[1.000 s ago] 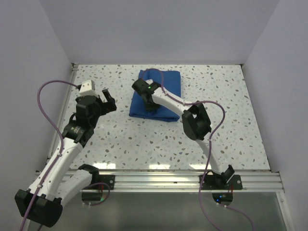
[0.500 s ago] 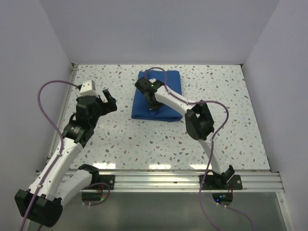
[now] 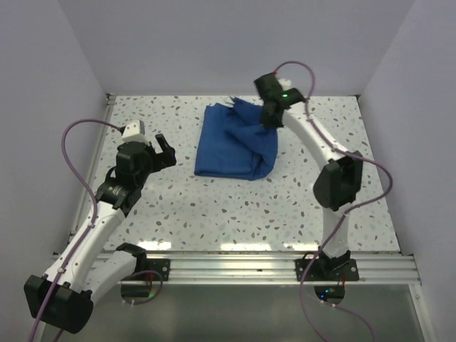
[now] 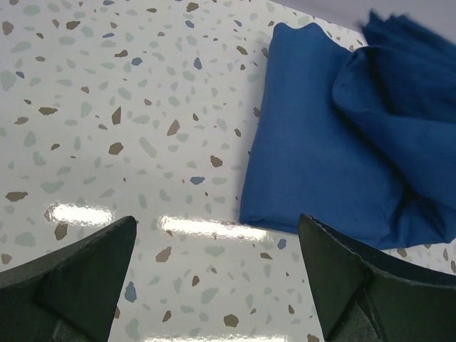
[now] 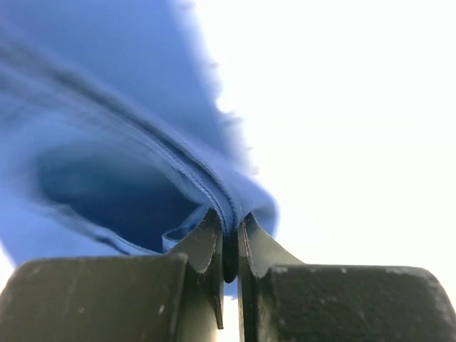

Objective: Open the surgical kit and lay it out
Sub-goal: Open the surgical kit at the center of the board.

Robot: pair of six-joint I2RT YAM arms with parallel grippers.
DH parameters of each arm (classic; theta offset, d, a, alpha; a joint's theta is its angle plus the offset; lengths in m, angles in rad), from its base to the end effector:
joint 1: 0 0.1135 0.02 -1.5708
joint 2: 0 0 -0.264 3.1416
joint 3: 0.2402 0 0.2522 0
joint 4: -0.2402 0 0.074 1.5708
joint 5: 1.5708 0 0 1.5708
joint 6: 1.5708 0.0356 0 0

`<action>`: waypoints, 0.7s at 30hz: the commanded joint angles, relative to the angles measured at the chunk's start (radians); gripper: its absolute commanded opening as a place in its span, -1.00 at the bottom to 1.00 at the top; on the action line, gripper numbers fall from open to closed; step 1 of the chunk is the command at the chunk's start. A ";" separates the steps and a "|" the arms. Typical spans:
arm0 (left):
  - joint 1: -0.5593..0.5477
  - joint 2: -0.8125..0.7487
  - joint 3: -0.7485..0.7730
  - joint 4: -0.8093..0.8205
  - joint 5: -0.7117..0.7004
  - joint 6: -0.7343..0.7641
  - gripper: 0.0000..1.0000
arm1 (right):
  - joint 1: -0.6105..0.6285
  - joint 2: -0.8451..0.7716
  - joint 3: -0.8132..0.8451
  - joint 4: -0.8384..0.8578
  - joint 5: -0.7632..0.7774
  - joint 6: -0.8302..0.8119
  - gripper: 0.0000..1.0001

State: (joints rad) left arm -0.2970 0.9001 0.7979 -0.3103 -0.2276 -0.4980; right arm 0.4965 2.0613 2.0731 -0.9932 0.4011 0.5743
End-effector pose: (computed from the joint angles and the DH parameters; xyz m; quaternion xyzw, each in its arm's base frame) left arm 0.1986 -0.0524 0.3114 -0.1453 0.8211 -0.1229 0.5382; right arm 0.4005 0.2012 0.3205 0.0943 0.9347 -0.0187 0.3421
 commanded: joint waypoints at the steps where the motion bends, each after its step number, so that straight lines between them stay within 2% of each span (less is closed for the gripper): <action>1: -0.002 0.019 0.009 0.046 0.042 -0.020 0.99 | -0.267 -0.194 -0.190 0.014 0.151 0.059 -1.00; 4: -0.002 0.029 0.014 0.053 0.057 -0.028 0.99 | -0.442 -0.309 -0.367 0.047 0.177 0.053 -1.00; 8: -0.002 0.036 0.003 0.062 0.077 -0.040 0.99 | -0.532 -0.346 -0.528 0.062 0.206 0.050 -1.00; 9: -0.002 0.039 0.003 0.060 0.082 -0.042 0.99 | -0.533 -0.342 -0.550 0.062 0.206 0.056 -0.20; 10: -0.002 0.040 0.006 0.060 0.086 -0.048 0.99 | -0.535 -0.330 -0.582 0.061 0.199 0.058 0.45; 11: -0.002 0.042 0.007 0.059 0.092 -0.047 0.99 | -0.535 -0.314 -0.590 0.061 0.174 0.052 0.94; 16: -0.002 0.039 0.024 0.036 0.094 -0.040 0.99 | -0.535 -0.168 -0.518 -0.065 0.208 0.088 0.98; 21: -0.002 0.040 0.034 0.023 0.129 -0.008 0.99 | -0.547 -0.193 -0.446 -0.133 0.317 0.147 0.97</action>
State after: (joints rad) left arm -0.2970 0.9398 0.7982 -0.3042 -0.1352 -0.5301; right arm -0.0399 1.9125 1.5398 -1.0466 0.5987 0.6495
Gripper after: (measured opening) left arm 0.994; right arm 0.986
